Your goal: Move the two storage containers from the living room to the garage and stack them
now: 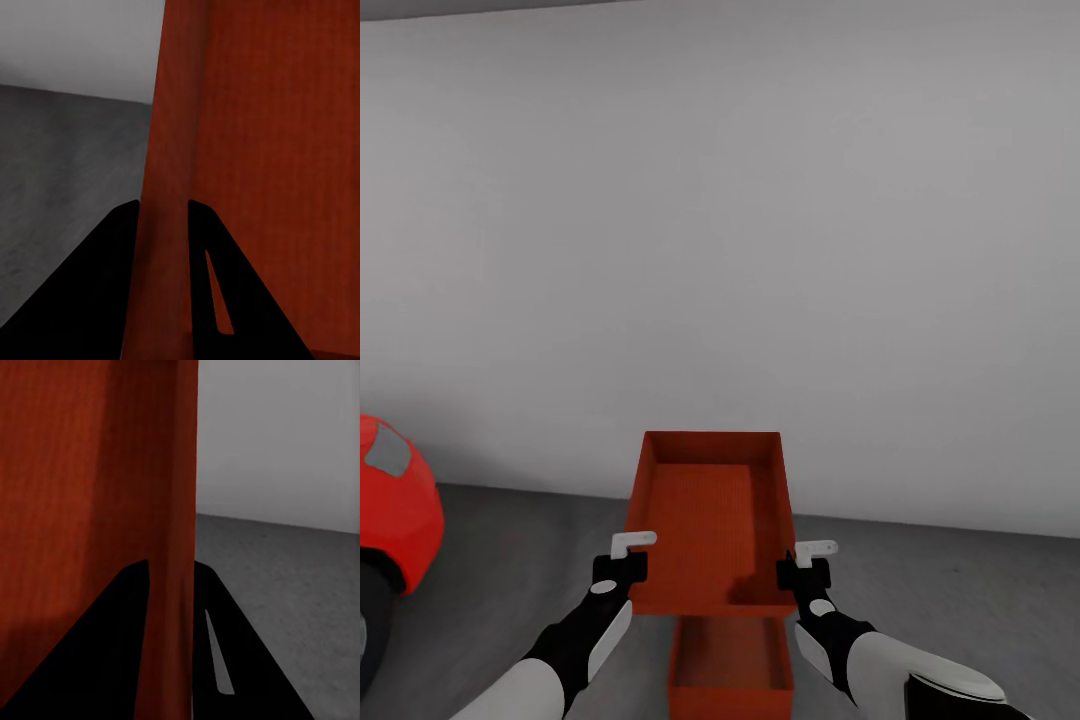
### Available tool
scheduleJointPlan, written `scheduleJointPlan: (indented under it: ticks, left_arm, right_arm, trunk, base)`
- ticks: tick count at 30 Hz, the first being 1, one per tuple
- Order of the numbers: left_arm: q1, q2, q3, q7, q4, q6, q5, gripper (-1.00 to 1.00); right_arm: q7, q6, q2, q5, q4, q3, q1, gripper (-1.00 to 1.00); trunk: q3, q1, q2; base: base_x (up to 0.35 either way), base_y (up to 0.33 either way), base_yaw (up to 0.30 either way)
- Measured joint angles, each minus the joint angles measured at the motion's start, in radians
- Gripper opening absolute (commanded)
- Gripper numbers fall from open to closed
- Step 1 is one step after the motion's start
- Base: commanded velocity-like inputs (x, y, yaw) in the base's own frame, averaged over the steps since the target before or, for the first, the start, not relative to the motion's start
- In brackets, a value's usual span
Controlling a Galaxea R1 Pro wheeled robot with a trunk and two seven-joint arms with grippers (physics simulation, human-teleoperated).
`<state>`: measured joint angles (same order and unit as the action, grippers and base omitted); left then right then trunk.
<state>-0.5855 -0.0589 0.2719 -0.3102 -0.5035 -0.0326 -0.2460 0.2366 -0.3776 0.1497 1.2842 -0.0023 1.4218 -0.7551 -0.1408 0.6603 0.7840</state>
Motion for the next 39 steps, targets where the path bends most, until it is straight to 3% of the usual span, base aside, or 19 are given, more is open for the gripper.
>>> scheduleJointPlan:
  ticks: [9,39]
  left_arm:
    - [0.000,0.000,0.000,0.000,0.000,0.000,0.000,-1.00]
    - [0.000,0.000,0.000,0.000,-0.001,0.000,0.001,-1.00]
  right_arm:
    - [0.000,-0.001,0.000,0.001,0.000,0.000,0.000,-1.00]
    - [0.000,-0.002,0.000,0.000,0.000,-0.001,0.000,-1.00]
  trunk:
    - [-0.015,0.000,0.000]
    - [-0.064,0.000,0.000]
  base:
    - [0.203,0.000,0.000]
    - [0.009,0.000,0.000]
